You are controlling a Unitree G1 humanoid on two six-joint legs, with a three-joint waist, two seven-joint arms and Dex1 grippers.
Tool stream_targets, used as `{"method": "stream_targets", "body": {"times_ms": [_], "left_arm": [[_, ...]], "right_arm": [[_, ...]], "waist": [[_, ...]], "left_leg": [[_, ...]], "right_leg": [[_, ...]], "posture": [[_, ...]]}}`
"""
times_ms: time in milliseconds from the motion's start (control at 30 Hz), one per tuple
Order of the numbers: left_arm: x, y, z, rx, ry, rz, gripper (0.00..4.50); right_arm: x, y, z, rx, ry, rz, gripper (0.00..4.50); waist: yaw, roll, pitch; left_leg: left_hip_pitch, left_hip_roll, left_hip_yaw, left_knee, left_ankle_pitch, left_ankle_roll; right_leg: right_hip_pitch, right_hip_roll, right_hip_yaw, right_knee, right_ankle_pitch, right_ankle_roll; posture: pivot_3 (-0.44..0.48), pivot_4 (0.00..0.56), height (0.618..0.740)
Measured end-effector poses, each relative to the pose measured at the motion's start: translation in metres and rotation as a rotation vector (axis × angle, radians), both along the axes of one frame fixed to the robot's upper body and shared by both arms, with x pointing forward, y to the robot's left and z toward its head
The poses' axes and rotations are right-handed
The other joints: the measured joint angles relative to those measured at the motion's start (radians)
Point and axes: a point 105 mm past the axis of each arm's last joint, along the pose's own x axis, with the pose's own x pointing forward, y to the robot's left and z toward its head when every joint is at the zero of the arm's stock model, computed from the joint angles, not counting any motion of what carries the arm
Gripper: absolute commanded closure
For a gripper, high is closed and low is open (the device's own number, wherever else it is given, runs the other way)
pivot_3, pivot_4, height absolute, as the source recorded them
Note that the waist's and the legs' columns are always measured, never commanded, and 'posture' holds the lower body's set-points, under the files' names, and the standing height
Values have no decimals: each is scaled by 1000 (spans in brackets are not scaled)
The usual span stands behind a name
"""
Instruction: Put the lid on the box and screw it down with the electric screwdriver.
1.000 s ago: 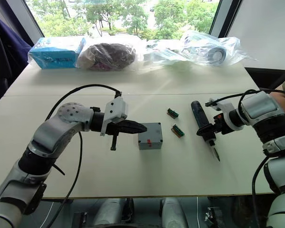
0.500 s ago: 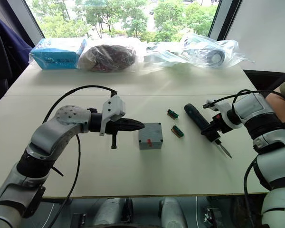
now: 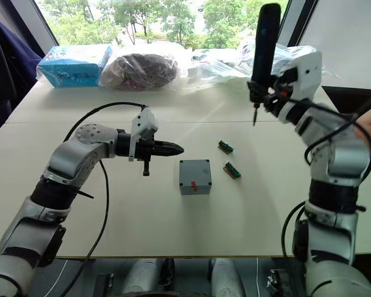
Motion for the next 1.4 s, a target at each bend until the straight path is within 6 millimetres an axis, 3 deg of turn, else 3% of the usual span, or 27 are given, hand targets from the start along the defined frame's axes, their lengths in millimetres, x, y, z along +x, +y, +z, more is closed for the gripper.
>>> {"method": "stream_targets", "body": {"times_ms": [67, 200, 467, 767, 1400], "left_arm": [[-4, -5, -3, 5, 16, -21, 4500], [-7, -15, -10, 17, 29, -31, 4500], [-8, -20, -32, 112, 23, -38, 4500], [-6, -19, -35, 130, -12, -33, 4500], [-11, -20, -37, 131, -32, -46, 4500]], "right_arm": [[-18, 21, -1, 77, -6, 83, 2730], [-35, 31, 6, 118, -61, 89, 2730], [-35, 48, -20, 104, -14, 84, 2730], [-28, 46, -41, 79, 16, 36, 2730], [-28, 40, -49, 35, -3, 1, 2730]], "waist": [[2, 0, 0], [2, 0, 0], [-4, 0, 0], [-1, 0, 0], [0, 0, 0]], "left_leg": [[0, -1, 0, 0, 0, 0], [0, -2, -1, 0, -1, 2], [0, -2, -1, 0, -1, 2], [0, -1, -2, 0, -1, 2], [1, -1, -2, 0, -2, 3]], "right_leg": [[0, -1, 0, 0, 0, 0], [1, -2, 0, 0, 0, 0], [0, 0, 0, 0, 0, 0], [0, 0, 0, 0, 0, 0], [1, 0, 0, 0, 0, 0]], "posture": [[0, 150, 740], [0, 150, 740], [0, 150, 740], [0, 150, 740], [0, 150, 740]]}}
